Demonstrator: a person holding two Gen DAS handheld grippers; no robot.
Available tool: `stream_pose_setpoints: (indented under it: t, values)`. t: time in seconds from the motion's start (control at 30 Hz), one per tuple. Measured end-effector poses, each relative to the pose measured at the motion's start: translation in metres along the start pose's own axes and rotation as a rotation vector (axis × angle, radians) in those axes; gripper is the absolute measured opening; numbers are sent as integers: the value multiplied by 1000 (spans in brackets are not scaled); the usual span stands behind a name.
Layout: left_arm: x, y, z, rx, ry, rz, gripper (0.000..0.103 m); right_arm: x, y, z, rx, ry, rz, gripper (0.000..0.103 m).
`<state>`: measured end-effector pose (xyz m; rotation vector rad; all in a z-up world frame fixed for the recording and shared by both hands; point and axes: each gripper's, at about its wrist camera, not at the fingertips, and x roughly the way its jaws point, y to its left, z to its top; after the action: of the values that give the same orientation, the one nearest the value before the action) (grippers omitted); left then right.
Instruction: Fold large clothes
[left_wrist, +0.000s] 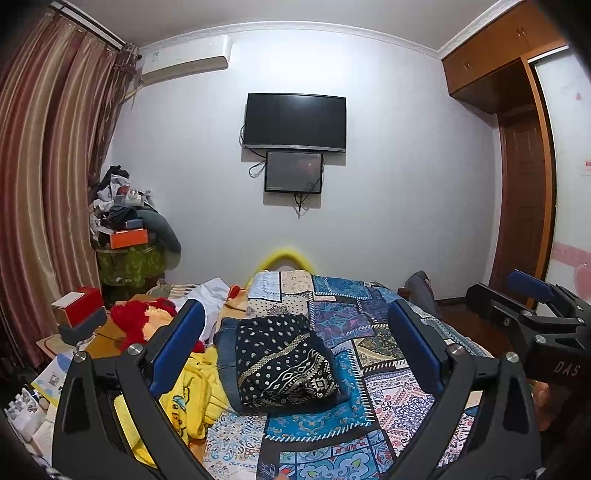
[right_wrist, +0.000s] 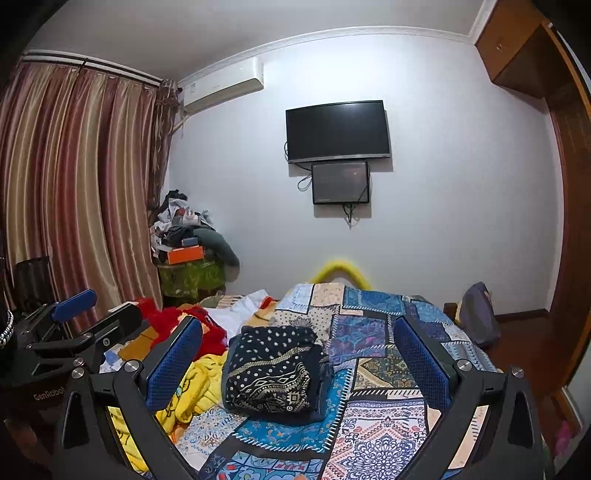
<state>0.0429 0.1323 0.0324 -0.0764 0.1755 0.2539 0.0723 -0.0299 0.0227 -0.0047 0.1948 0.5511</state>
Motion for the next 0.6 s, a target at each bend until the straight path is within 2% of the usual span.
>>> stream_pose_setpoints:
  t: [0.6]
  values:
    - [0, 1, -4, 24, 3, -40, 101, 2, -2, 1, 9, -4, -10, 103]
